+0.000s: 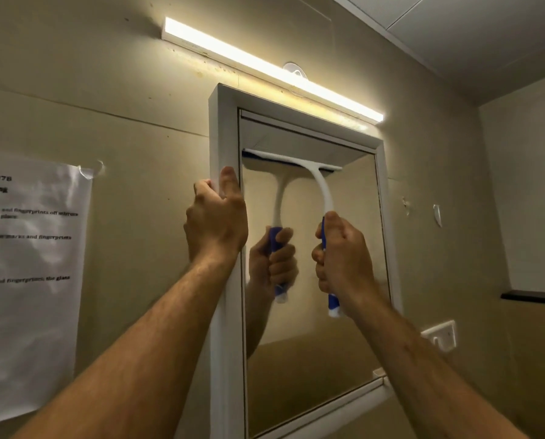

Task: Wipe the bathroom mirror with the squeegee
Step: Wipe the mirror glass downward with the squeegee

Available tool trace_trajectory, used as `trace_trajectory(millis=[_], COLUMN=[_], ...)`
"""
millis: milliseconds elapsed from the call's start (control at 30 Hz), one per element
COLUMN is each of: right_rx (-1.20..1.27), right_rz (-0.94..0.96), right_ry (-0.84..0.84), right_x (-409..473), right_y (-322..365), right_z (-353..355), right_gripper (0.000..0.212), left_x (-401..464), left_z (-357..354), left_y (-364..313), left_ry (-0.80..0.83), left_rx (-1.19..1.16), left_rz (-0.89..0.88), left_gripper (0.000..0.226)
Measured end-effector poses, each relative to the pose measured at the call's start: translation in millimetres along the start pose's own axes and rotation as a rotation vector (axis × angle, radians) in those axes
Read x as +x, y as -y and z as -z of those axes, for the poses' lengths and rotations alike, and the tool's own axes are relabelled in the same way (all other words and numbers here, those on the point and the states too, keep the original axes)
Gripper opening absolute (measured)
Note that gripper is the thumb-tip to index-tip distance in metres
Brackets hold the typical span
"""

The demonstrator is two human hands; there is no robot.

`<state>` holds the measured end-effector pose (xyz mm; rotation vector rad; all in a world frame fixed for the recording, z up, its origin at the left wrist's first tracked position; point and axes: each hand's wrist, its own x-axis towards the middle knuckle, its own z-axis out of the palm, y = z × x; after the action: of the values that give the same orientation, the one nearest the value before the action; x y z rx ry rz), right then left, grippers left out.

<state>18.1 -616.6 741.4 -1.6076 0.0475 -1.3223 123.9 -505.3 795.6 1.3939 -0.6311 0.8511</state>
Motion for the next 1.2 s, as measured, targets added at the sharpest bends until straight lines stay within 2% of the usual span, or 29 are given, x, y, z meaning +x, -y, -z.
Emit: trace_trajectory(millis=[233, 333, 567, 800, 1067, 1200], right_rx=[0.032, 0.005, -0.011, -0.031, -0.01, -0.013], right_rz=[0.007, 0.002, -0.026, 0.035, -0.024, -0.004], right_ry=[0.054, 0.053, 0.088, 0.085, 0.113, 0.102], right_x=[28, 22, -17, 19, -29, -8], right_y=[34, 22, -19, 17, -26, -6], right_z=[6, 6, 12, 13, 16, 12], right_gripper=[0.037, 0.037, 0.034, 0.035, 0.036, 0.035], left_x=[-12, -15, -14, -14, -12, -13], left_z=[2, 1, 1, 0, 0, 0], left_y=[-3, -7, -10, -11, -11, -9], left_ry=[-0.001, 0.014, -0.005, -0.024, -0.025, -0.035], left_rx=[0.067, 0.087, 0.097, 0.108, 0.096, 0.104], left_rz=[0.028, 0.04, 0.045, 0.04, 0.031, 0.027], left_gripper=[0.057, 0.053, 0.059, 0.056, 0.05, 0.053])
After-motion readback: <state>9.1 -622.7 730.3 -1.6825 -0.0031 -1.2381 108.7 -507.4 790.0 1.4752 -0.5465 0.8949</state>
